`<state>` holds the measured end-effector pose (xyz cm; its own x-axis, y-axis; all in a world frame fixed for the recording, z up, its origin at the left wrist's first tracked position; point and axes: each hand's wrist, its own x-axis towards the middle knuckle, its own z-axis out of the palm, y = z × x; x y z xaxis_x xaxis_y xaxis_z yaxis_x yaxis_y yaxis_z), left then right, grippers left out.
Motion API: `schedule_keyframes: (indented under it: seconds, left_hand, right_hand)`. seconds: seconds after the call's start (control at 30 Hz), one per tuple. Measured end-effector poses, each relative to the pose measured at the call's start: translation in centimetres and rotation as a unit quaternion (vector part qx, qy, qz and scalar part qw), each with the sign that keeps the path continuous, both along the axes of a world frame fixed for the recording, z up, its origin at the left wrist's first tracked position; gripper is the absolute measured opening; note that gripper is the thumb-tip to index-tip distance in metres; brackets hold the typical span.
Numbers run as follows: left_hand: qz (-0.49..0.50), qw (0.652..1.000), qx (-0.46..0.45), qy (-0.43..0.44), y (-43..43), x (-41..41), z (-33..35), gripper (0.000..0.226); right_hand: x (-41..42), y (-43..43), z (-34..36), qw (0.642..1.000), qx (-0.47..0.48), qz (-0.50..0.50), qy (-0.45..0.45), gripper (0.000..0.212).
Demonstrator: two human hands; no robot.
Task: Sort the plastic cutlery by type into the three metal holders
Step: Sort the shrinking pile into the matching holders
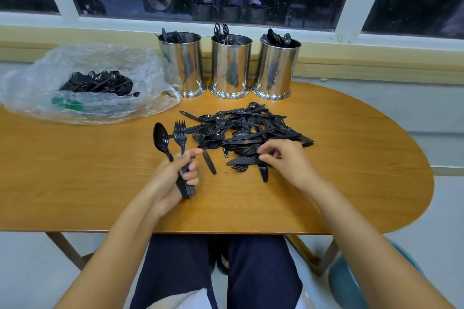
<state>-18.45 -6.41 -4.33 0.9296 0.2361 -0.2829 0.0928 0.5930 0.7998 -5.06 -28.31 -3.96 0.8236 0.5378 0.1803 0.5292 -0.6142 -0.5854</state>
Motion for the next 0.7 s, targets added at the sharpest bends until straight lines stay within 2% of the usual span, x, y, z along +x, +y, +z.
schedule_keyframes:
  seconds: [0.2,0.4,0.47,0.53,0.63,0.7]
  left_hand:
    - [-0.004,1.0,-0.004,0.007,-0.6,-0.3,-0.1,0.026]
    - [0.011,1.0,0.006,0.001,-0.4,-0.6,-0.2,0.025]
    - [0.014,1.0,0.019,0.001,-0.6,-0.6,-0.1,0.024]
    - [0.021,0.999,0.045,0.002,-0.8,-0.7,0.2,0.024]
    - [0.046,0.997,0.055,-0.009,-1.0,-0.5,0.6,0.025]
    - [0.052,0.997,0.059,-0.02,-1.2,-0.3,0.8,0.026]
  right_hand:
    - [-0.8,0.9,-0.3,0.982,-0.148,0.004,-0.116,0.029]
    - [-0.1,0.9,-0.8,0.958,-0.178,0.023,-0.224,0.025]
    - [0.4,1.0,-0.9,0.975,-0.09,-0.025,-0.203,0.02]
    - [0.8,1.1,0.1,0.986,0.082,-0.073,-0.127,0.012]
    - [0.6,0.9,3.2,0.937,0.33,-0.11,0.011,0.007]
    - [0.0,0.8,5.1,0.906,0.396,-0.073,0.127,0.008]
